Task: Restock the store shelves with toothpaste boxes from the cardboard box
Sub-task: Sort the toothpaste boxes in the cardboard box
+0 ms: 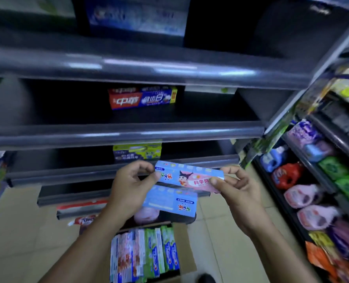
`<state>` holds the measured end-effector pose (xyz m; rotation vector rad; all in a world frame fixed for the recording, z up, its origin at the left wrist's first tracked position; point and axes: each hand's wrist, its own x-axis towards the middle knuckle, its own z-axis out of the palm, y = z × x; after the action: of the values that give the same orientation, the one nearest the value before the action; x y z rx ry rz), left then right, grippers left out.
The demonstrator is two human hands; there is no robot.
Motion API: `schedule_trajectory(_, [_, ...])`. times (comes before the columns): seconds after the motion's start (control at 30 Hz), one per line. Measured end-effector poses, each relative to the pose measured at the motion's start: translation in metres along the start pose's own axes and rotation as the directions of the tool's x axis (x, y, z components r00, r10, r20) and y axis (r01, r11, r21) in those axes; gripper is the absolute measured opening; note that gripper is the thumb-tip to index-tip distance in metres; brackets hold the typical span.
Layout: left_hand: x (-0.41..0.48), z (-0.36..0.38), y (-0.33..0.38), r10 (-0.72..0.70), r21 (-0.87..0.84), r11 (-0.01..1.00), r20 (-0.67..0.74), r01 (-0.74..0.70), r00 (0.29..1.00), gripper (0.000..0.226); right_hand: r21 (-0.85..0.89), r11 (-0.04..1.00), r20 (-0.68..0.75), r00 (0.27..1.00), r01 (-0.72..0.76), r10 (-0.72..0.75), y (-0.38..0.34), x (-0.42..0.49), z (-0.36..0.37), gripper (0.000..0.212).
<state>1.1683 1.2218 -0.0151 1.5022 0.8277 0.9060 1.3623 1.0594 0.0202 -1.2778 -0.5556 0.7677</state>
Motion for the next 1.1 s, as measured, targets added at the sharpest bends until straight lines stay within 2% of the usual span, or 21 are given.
schedule_trajectory(0.13, [0.009,0.024,0.036,0.066,-0.019,0.998,-0.045,-0.067,0.997,0.017,-0.079,0.987,-0.091,0.985,0.141,-0.148,-0.033,0.018,-0.009,0.029])
schedule_trajectory(0.27, [0.022,0.049,0.068,0.076,0.008,0.997,-0.075,-0.076,0.994,0.019,-0.148,0.958,-0.13,0.956,0.245,-0.265,-0.058,0.045,-0.021,0.029])
schedule_trajectory(0.47, [0.044,0.091,0.083,0.045,0.126,0.991,-0.055,-0.038,0.997,0.014,-0.276,0.93,-0.117,0.952,0.241,-0.281,-0.086,0.087,-0.051,0.033])
schedule_trajectory(0.53, [0.047,0.105,0.078,0.04,0.137,0.99,-0.075,-0.03,0.996,0.015,-0.267,0.93,-0.101,0.952,0.254,-0.289,-0.085,0.097,-0.064,0.034])
schedule_trajectory(0.63, [0.046,0.122,0.055,-0.011,0.123,0.992,-0.105,0.024,0.994,0.017,-0.256,0.937,-0.084,0.96,0.238,-0.267,-0.066,0.106,-0.083,0.033])
schedule_trajectory(0.77, [0.041,0.14,0.016,-0.049,0.186,0.98,-0.115,0.07,0.992,0.021,-0.259,0.948,-0.105,0.971,0.184,-0.217,-0.016,0.116,-0.107,0.028])
schedule_trajectory(0.97, [0.049,0.151,-0.033,-0.171,0.189,0.964,-0.098,0.187,0.98,0.014,-0.404,0.9,-0.102,0.97,0.162,-0.221,0.046,0.143,-0.12,0.025])
schedule_trajectory(1.1, [0.071,0.158,-0.047,-0.21,0.199,0.953,-0.115,0.229,0.971,0.02,-0.48,0.87,-0.072,0.983,0.113,-0.168,0.064,0.167,-0.12,0.03])
